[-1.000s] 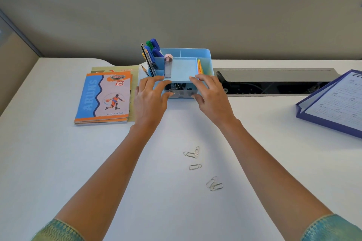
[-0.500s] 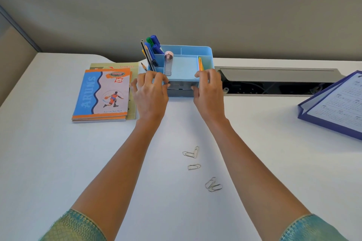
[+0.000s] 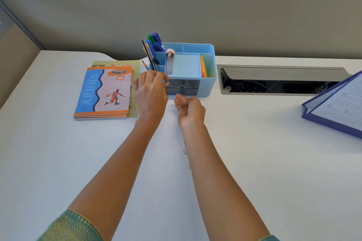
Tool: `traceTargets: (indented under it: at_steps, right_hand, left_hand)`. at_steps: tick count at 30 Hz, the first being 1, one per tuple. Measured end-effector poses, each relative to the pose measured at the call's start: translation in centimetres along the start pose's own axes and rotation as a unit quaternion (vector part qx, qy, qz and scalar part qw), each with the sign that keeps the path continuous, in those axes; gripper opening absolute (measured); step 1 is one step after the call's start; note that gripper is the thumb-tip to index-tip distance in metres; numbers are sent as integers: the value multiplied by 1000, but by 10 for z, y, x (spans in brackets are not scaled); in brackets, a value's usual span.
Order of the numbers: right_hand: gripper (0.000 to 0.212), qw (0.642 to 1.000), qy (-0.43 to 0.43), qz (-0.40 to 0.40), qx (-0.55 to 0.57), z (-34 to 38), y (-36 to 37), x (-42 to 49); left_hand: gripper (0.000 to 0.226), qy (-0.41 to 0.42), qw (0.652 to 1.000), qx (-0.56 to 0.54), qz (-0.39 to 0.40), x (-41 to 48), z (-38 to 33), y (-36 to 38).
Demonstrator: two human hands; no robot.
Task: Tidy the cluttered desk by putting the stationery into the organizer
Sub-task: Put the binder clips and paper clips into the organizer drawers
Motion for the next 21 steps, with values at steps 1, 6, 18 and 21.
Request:
traceTargets:
  at_steps: [1, 6, 18, 21]
  right_hand:
    - [44, 1000, 4, -5, 2, 0, 3, -1]
    - [15, 999, 8, -41, -22, -4, 7, -4]
    - [42, 998, -16, -47, -27, -5, 12, -12]
    - [44, 999, -18, -36, -33, -6, 8, -15]
  left_hand:
    - [14, 0, 1000, 1, 1, -1, 0, 1]
    - [15, 6, 1000, 0, -3, -2, 0, 0]
    - [25, 11, 1000, 4, 22, -8, 3, 4]
    - [28, 18, 1000, -3, 17, -10, 3, 2]
Point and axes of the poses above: each hand's wrist, its own x-axis towards the middle knuckle, its own y-axis out of the palm, z = x × y, the point moved 6 cm from there along x, towards the middle knuckle, and after that the axes turned 14 degrees about -y, right-handed, at the moved point
